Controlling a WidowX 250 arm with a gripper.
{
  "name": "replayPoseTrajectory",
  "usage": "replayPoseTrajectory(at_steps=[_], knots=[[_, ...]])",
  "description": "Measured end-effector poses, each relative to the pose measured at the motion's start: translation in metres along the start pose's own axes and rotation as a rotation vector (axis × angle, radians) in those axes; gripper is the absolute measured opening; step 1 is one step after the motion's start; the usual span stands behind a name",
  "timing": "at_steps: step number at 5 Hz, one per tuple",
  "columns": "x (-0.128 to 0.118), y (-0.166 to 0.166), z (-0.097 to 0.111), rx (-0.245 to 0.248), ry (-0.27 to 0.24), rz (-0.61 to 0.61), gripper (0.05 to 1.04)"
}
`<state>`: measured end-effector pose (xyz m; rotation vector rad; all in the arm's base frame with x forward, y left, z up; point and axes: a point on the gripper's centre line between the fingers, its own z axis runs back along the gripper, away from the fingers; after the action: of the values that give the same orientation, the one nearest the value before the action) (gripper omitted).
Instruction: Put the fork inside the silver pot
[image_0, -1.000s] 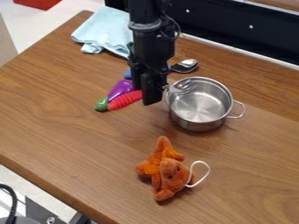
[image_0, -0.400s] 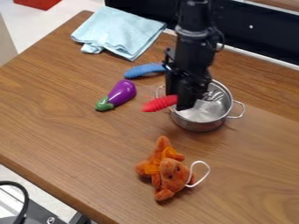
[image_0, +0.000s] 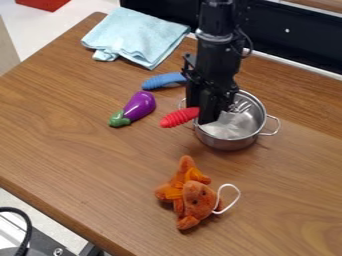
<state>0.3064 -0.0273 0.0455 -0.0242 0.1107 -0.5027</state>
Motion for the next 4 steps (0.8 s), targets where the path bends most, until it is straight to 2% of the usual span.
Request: replayPoseTrajectory(at_steps=[1,2,3,4], knots=[[-0.0012,-0.0007,-0.0115,0.002,0.041,0.016,0.339],[0.0007,-0.0012,-0.0115,0.007,0.033,0.019,0.339],[0.0016,-0.0008,-0.0116,0.01,0.027,0.016,0.388],[-0.0004,-0.0028,-0.0116,-0.004,0.042,0.025,0.663]])
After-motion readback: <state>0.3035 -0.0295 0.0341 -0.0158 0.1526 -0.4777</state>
